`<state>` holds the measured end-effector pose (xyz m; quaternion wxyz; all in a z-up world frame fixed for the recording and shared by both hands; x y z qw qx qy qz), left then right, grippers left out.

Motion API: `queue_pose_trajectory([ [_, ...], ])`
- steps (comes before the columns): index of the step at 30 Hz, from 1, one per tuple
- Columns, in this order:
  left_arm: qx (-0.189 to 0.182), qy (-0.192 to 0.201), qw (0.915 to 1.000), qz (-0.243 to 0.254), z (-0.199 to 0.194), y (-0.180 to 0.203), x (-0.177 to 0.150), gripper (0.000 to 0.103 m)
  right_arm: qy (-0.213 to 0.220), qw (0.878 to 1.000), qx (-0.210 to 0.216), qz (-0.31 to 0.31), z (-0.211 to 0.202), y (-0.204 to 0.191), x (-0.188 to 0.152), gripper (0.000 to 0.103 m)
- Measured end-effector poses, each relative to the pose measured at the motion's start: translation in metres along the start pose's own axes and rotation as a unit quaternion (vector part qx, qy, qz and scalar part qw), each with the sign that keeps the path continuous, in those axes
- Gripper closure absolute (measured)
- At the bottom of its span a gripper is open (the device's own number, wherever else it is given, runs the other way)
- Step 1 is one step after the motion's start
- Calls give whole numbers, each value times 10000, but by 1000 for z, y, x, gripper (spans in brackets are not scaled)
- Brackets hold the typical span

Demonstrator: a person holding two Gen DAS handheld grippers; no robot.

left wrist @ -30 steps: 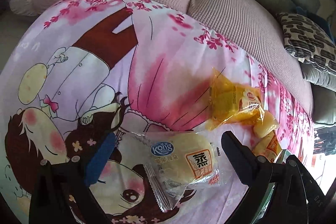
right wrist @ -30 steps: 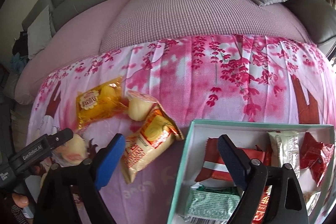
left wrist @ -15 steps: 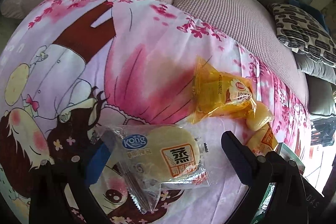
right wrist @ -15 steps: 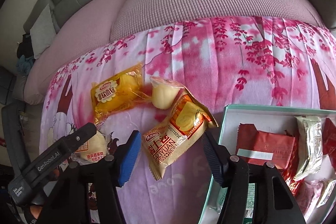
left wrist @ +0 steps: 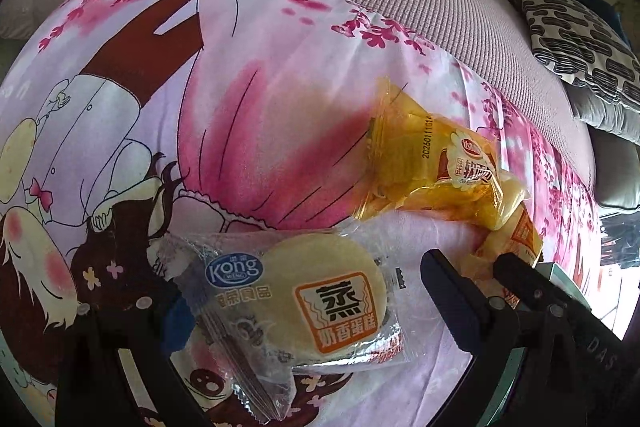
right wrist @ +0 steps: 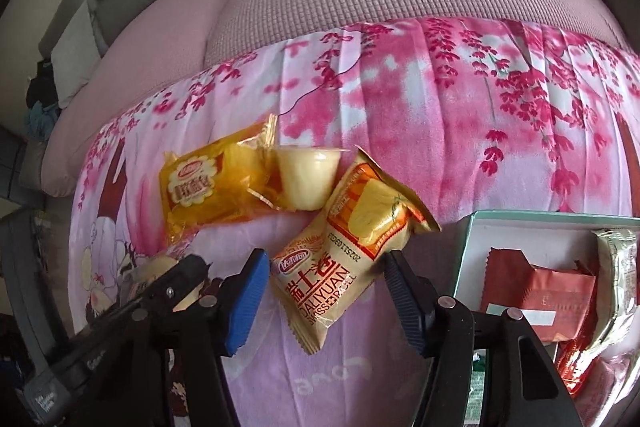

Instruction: Organize snacks

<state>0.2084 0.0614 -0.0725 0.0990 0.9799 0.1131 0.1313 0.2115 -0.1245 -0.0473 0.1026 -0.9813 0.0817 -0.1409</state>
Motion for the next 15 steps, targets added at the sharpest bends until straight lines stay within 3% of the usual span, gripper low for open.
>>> queue_pose_trajectory([
  [8, 30, -1, 10000, 4, 6, 7, 2, 3, 60, 9996, 52, 277, 2, 2, 11, 40],
  [15, 23, -7, 10000, 11, 5, 4, 3, 3, 83, 9953, 259, 925, 3, 15, 8, 39],
])
Point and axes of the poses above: each gripper's, at about its wrist camera, not at the fingertips, and z roughly the way its jaws point, y to its right, x to its top, the point moved 2 cm from there along z, roughly the way its jaws point, and after that the axes turned 2 degrees about x, right-handed, at the moved point
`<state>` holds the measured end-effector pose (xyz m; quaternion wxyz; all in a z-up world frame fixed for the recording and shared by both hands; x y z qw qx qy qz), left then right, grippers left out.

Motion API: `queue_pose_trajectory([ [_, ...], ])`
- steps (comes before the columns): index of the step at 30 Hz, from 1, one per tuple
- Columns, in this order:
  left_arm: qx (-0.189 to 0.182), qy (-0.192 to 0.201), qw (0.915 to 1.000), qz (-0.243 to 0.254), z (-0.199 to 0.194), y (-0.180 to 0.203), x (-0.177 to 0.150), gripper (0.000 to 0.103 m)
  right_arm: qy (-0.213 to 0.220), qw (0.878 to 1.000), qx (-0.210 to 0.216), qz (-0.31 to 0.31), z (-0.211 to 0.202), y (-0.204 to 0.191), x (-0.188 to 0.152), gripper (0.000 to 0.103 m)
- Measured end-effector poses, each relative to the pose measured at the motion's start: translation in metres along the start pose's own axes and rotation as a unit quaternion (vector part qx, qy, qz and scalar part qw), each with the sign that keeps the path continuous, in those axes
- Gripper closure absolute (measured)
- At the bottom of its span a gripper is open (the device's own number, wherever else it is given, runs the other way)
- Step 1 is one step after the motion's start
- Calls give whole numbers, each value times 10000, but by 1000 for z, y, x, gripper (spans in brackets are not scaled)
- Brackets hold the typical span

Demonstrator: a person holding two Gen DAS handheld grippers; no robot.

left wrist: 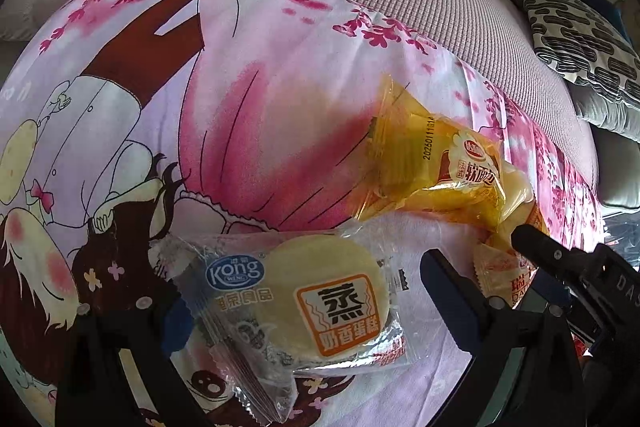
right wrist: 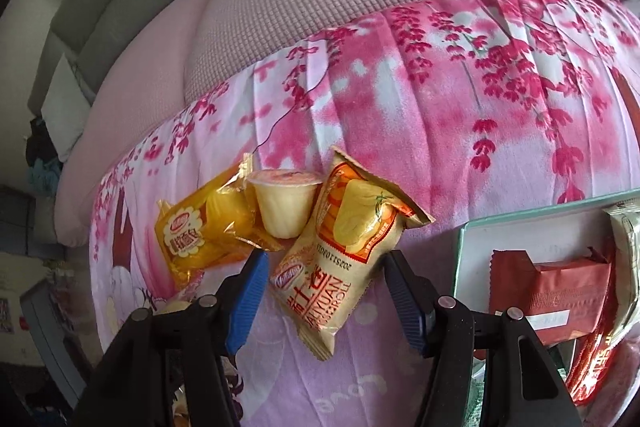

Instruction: Organize snacks

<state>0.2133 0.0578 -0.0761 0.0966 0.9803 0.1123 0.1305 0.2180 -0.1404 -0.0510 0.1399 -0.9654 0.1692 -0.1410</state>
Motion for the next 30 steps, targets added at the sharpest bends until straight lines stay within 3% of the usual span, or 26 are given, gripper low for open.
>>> queue_pose_trajectory([
  [12, -13, -15, 10000, -2, -1, -1, 0, 3, 57, 9987, -452, 208, 11, 7, 15, 36],
  [20, 34, -67, 9999, 71, -2, -2, 0, 3, 19, 9925, -988, -725, 23, -11, 10, 37],
  [30, 155, -119, 9997, 175, -2, -2, -2, 3, -86, 9830, -1176, -1405, 12, -15, -7, 46],
])
Point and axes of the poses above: each gripper's, at about its wrist camera, not at the fingertips, and z roughly the way its jaws point, y to its right, x to its top, the point moved 2 cm from there along z, roughly the way its jaws point, and after that the axes turned 2 degrees about x, right-handed, at the moved point
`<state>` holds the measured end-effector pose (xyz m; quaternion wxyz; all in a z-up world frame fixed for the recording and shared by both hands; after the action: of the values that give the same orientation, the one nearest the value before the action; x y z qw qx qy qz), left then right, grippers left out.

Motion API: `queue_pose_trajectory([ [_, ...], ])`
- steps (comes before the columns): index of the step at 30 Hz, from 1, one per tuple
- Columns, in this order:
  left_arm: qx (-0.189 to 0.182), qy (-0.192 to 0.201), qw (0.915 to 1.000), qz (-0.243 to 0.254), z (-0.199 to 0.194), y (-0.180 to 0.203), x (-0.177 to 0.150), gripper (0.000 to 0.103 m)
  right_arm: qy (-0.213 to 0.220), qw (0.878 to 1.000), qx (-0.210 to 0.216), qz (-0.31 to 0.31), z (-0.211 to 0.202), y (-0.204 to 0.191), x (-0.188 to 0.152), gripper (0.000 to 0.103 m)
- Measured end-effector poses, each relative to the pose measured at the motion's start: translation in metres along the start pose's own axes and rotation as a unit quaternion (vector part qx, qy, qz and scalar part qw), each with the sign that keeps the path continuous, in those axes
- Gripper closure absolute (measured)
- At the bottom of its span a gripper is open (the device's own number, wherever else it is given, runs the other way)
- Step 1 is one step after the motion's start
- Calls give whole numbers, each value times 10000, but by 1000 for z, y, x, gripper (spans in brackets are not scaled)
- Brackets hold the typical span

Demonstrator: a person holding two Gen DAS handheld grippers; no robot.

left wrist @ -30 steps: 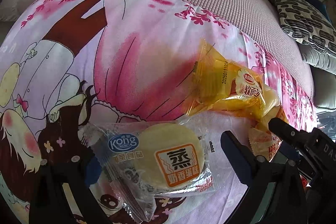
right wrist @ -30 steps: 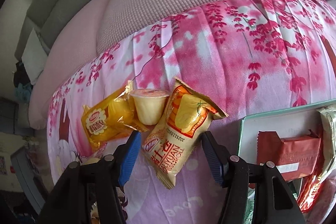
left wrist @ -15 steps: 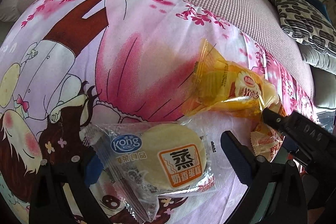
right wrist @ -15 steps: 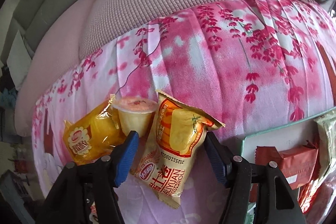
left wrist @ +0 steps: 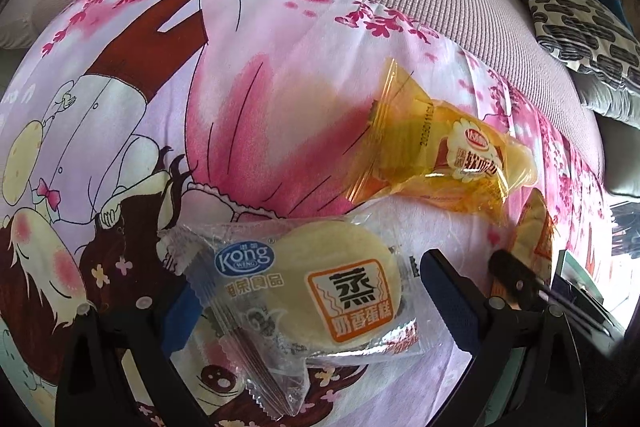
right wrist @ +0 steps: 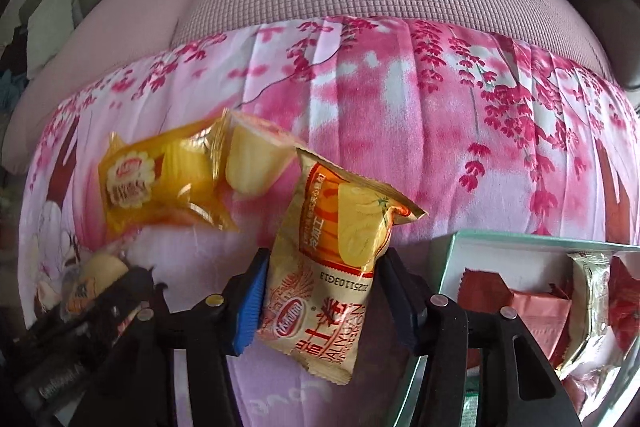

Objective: Organize snacks
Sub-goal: 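Carry the Kong bun bag and yellow bread bag over the tray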

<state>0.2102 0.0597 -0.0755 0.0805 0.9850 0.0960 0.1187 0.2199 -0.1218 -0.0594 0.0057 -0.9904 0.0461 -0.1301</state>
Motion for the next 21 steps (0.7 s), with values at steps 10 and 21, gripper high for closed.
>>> queue_pose_trajectory([
  [10, 298, -53, 9994, 187, 0, 16, -17, 7, 63, 9997, 121, -201, -11, -9, -30, 47],
  [21, 431, -35, 9988, 228, -11, 27, -44, 27, 170, 9991, 237, -302, -20, -16, -68, 47],
])
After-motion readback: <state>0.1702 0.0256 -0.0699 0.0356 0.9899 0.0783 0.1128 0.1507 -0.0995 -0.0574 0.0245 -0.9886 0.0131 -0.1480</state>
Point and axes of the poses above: each gripper's, at about its wrist camera, not at the fingertips, and z roughly the way its jaws point, y to its right, x to its top, the point moved 2 cm from there along z, roughly the way its jaws point, and after that the axes turned 2 degrees about x, right-handed, at the moved point
